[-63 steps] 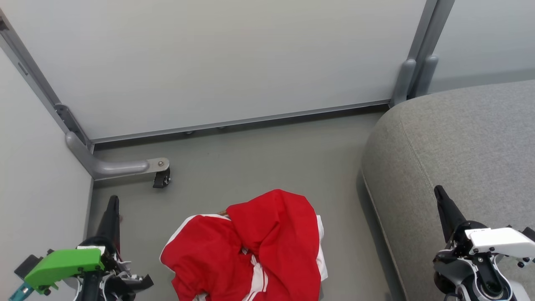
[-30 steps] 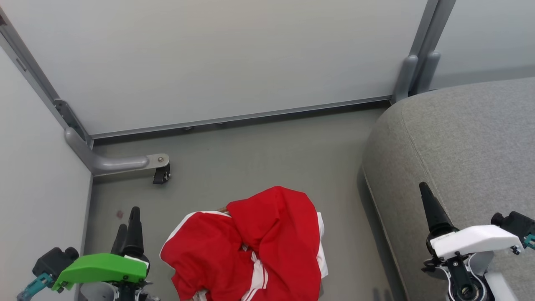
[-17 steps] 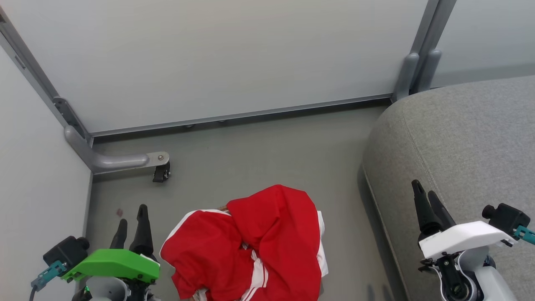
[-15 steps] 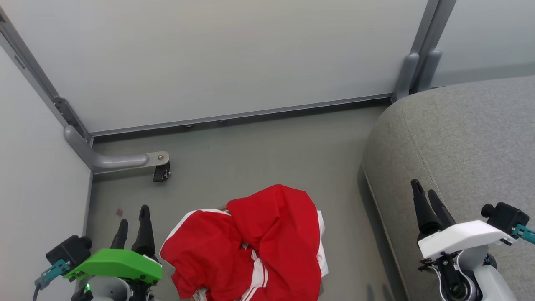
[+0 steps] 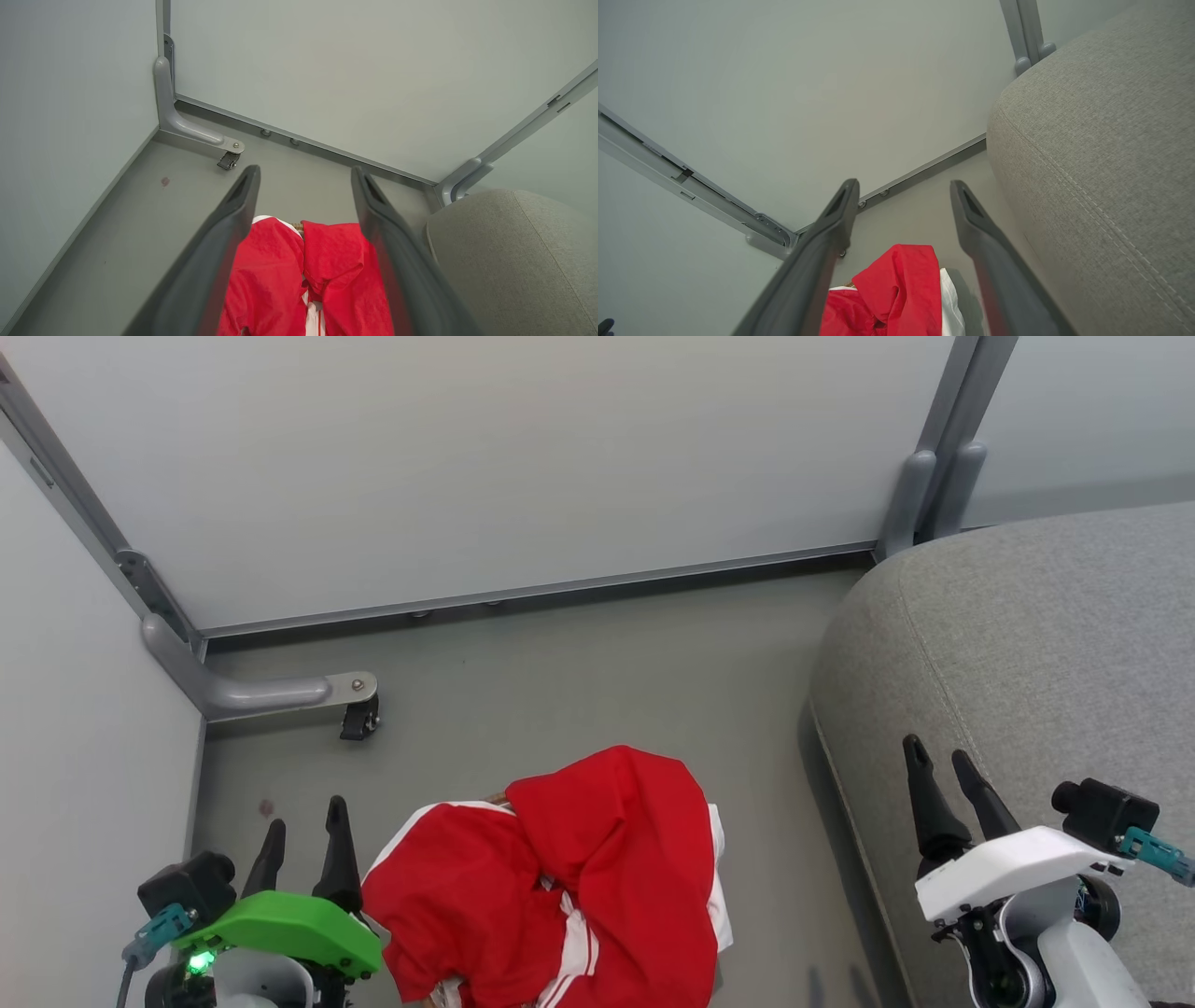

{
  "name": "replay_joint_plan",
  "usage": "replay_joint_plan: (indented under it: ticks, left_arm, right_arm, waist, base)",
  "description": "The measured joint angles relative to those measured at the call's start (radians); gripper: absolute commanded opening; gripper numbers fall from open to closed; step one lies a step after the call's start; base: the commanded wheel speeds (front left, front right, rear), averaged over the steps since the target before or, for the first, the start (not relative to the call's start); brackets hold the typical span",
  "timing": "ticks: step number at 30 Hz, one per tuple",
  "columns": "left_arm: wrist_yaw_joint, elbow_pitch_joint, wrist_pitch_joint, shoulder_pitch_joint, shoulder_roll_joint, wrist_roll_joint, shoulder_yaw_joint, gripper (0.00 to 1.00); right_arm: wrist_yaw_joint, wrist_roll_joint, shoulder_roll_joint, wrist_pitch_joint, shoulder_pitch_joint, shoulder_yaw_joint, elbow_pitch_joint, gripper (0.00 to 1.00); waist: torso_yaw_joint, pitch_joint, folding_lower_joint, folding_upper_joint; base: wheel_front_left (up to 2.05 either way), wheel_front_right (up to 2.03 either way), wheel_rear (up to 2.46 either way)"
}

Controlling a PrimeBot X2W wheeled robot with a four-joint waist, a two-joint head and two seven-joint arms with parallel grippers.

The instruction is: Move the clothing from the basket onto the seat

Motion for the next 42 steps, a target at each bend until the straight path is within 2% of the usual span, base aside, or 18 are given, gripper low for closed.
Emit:
replay_joint_plan:
  ticks: [12, 21, 28, 42]
  left_arm:
    - [0.03, -0.026, -0.032, 0.0, 0.021, 0.132, -0.031, 1.0]
    - [0.032, -0.05, -0.055, 0.0, 0.026, 0.214, -0.05, 1.0]
    - [0.031, -0.057, -0.074, 0.008, 0.023, 0.274, -0.058, 1.0]
    - [-0.037, 0.006, -0.102, 0.049, -0.018, 0.373, -0.042, 1.0]
  right_arm:
    - [0.0, -0.154, 0.001, -0.035, -0.013, -0.008, -0.034, 1.0]
    - [0.0, -0.257, 0.008, -0.06, -0.014, -0.009, -0.07, 1.0]
    - [0.0, -0.328, 0.013, -0.075, -0.001, 0.0, -0.038, 1.0]
    - [0.0, -0.429, 0.012, -0.104, 0.021, 0.031, 0.007, 1.0]
  waist:
    - [-0.002, 0.003, 0.0, 0.0]
    - [-0.004, 0.0, 0.0, 0.0]
    - [-0.007, -0.008, 0.0, 0.0]
    - [-0.016, -0.018, 0.0, 0.0]
  base:
    - [0.0, 0.0, 0.0]
    - [0.0, 0.0, 0.0]
    - [0.0, 0.0, 0.0]
    - [0.0, 0.0, 0.0]
